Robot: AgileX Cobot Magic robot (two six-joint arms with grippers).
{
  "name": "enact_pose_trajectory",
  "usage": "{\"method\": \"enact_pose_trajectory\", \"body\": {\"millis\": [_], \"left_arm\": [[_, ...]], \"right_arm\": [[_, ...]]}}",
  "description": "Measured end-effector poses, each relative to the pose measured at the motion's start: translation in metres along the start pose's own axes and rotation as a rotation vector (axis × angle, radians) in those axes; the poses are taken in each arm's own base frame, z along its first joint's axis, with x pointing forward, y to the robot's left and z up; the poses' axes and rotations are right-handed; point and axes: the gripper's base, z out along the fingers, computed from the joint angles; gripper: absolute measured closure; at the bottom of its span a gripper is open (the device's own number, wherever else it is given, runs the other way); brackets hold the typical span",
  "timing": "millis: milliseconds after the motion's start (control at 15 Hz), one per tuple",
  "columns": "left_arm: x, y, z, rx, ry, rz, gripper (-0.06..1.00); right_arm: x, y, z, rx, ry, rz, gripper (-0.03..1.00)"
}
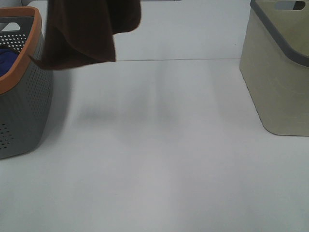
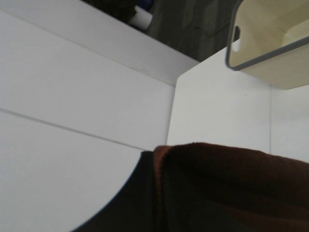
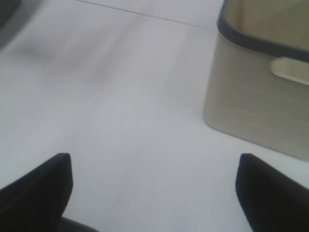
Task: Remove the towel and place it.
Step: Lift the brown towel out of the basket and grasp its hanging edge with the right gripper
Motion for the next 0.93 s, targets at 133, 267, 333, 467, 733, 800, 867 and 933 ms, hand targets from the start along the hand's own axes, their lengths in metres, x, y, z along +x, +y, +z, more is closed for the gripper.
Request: {"method": "enact_pose_trajectory", "body": {"millis": [133, 267, 333, 467, 733, 800, 867, 933], "left_arm": [[-0.003, -0.017, 0.027, 0.076, -0.018, 0.047, 0.94], [-0.002, -0.039, 0.06, 0.172, -0.022, 0.064, 0.94], [-0.001, -0.047, 0.072, 0.207, -0.021, 0.062, 0.94], [-0.001, -0.065, 0.093, 0.272, -0.024, 0.065, 0.94], [-0.007, -0.091, 0.112, 0.399, -0.031, 0.074, 0.94], [-0.009, -0.096, 0.115, 0.418, -0.034, 0.076, 0.94], [-0.01, -0.101, 0.118, 0.438, -0.037, 0.084, 0.94], [-0.011, -0.104, 0.12, 0.449, -0.042, 0.1, 0.94]], "right_arm": [[-0.01, 0.0, 0.015, -0.066, -0.004, -0.02, 0.07], [-0.021, -0.001, 0.038, -0.158, 0.001, -0.046, 0.07], [-0.024, -0.002, 0.051, -0.204, 0.017, -0.054, 0.07], [-0.031, -0.005, 0.084, -0.313, 0.016, -0.074, 0.07], [-0.036, -0.01, 0.133, -0.448, -0.037, -0.03, 0.07], [-0.035, -0.01, 0.144, -0.501, -0.057, -0.011, 0.07], [-0.033, -0.009, 0.156, -0.561, -0.071, 0.013, 0.07], [-0.031, -0.009, 0.167, -0.62, -0.089, 0.033, 0.07]]}}
